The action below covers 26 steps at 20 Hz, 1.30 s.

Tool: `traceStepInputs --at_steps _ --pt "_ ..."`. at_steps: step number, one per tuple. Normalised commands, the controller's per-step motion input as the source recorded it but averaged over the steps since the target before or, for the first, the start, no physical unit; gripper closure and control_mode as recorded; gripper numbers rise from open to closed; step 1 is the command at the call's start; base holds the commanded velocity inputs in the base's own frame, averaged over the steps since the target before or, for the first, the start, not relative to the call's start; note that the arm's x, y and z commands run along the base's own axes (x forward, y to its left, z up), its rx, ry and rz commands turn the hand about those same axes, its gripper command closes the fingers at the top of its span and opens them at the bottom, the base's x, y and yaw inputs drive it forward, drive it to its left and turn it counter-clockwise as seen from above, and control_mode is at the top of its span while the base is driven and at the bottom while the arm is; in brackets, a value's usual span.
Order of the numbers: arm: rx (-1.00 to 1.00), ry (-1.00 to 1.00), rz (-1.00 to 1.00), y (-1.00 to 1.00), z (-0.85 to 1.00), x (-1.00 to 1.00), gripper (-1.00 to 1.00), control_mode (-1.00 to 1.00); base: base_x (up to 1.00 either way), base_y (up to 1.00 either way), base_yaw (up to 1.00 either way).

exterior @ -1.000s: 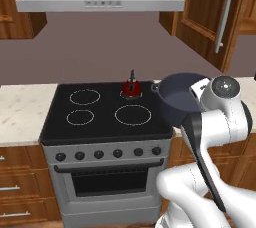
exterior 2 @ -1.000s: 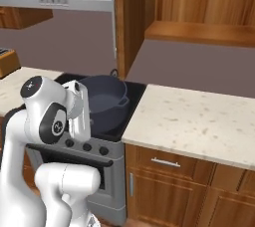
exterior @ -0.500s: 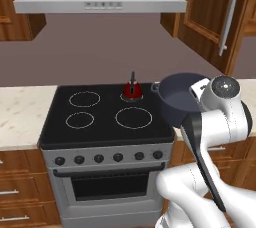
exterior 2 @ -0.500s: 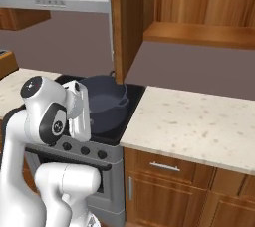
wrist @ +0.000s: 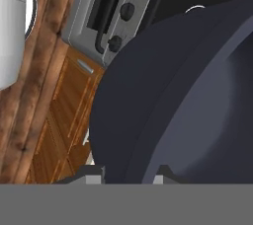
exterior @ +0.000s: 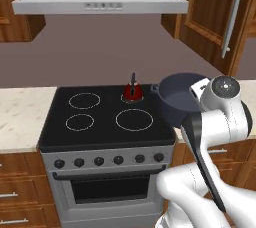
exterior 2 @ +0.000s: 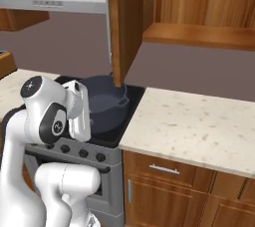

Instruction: Pick the kettle from the cabinet and place it on a stove burner. Then pick the pot from the counter and place it on another stove burner. Finally, turn both burners on.

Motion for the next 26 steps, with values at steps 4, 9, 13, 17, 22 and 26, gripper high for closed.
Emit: traceStepInputs --at_steps 4,9,13,17,22,26 --pt "0.0 0.0 0.0 0.0 0.0 0.0 1.0 1.0 0.32 0.0 0.0" --pt "0.0 0.0 0.0 0.0 0.0 0.0 1.0 1.0 0.33 0.0 0.0" --pt "0.0 0.0 0.0 0.0 0.0 0.0 1.0 1.0 0.31 0.0 0.01" --pt "0.0 0.0 0.0 0.0 0.0 0.0 1.0 1.0 0.34 0.0 0.01" --pt "0.0 0.0 0.0 0.0 0.0 0.0 1.0 1.0 0.3 0.0 0.01" --pt "0.0 0.0 0.0 0.0 0.0 0.0 1.0 1.0 0.15 0.0 0.0"
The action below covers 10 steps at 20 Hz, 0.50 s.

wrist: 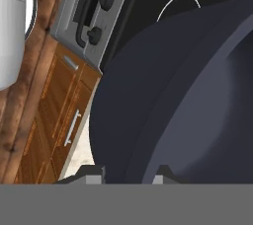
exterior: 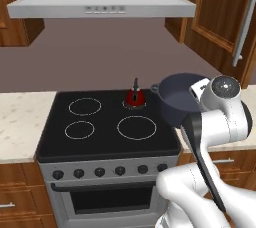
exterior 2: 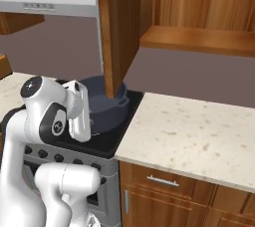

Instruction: Pick the kettle from the cabinet and place it on a stove burner. Then pick the pot from the counter and place it on another stove burner. Finally, turn both burners on.

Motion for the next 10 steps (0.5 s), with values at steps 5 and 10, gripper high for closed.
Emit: traceStepInputs --at_steps 5,10 --pt "0.0 0.0 0.0 0.0 0.0 0.0 1.0 1.0 0.0 -0.05 0.0" --pt "0.0 0.0 0.0 0.0 0.0 0.0 1.0 1.0 -0.06 -0.34 -0.01"
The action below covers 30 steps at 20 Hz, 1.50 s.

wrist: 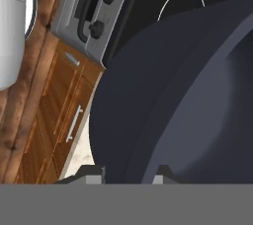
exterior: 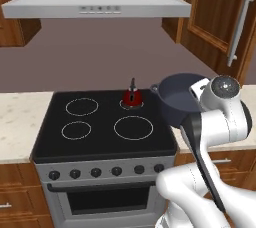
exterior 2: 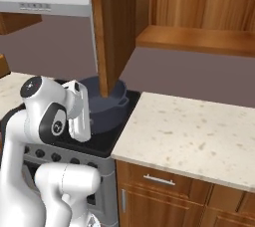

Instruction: Pick the kettle from the cabinet and place it on a stove burner. Then pick the pot from the counter and place it on another stove burner. Finally, turn both burners on.

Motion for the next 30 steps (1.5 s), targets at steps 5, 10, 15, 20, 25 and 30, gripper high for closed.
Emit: traceStepInputs --at_steps 5,10,15,20,25,30 --pt "0.0 0.0 0.0 0.0 0.0 0.0 1.0 1.0 -0.04 -0.28 0.0" --pt "0.0 0.0 0.0 0.0 0.0 0.0 1.0 1.0 0.0 -0.15 0.0" --pt "0.0 0.0 0.0 0.0 0.0 0.0 1.0 1.0 0.0 -0.09 0.0" --pt "0.0 0.0 0.0 0.0 0.0 0.0 1.0 1.0 -0.16 -0.07 0.0" --pt "0.0 0.0 0.0 0.0 0.0 0.0 1.0 1.0 -0.18 -0.02 0.0" --pt "0.0 0.0 0.0 0.0 0.0 0.0 1.0 1.0 -0.22 -0.03 0.0"
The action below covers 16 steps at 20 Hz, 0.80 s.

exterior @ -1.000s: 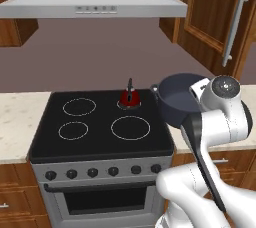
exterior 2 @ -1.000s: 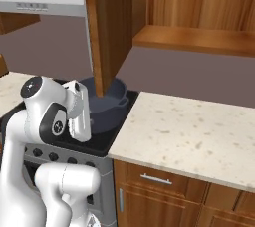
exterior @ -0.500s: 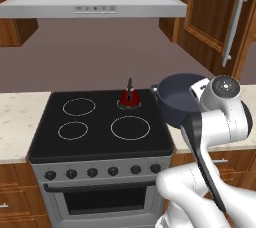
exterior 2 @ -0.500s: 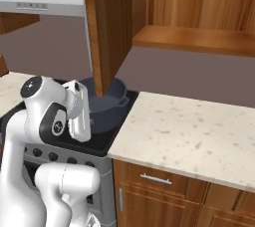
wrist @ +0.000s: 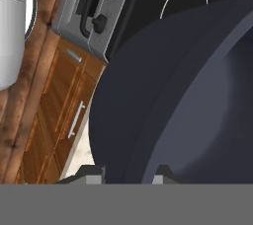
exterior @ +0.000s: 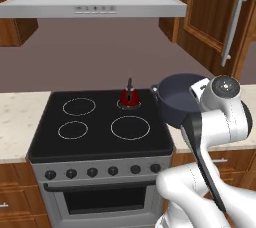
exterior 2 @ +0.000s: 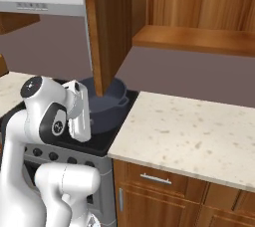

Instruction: Pick the kettle from the cabinet and place it on a stove burner. Then pick the pot from the counter and place it on another stove burner. Finally, turn both burners on.

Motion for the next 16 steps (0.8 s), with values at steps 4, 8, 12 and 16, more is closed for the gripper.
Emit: traceStepInputs --at_steps 4,8,12,16 --pt "0.0 0.0 0.0 0.0 0.0 0.0 1.0 1.0 -0.34 -0.06 0.0" --pt "0.0 0.0 0.0 0.0 0.0 0.0 1.0 1.0 -0.38 -0.03 0.0" --pt "0.0 0.0 0.0 0.0 0.0 0.0 1.0 1.0 -0.03 0.0 0.0" --pt "0.0 0.0 0.0 0.0 -0.01 0.0 1.0 -1.0 0.0 0.0 0.0"
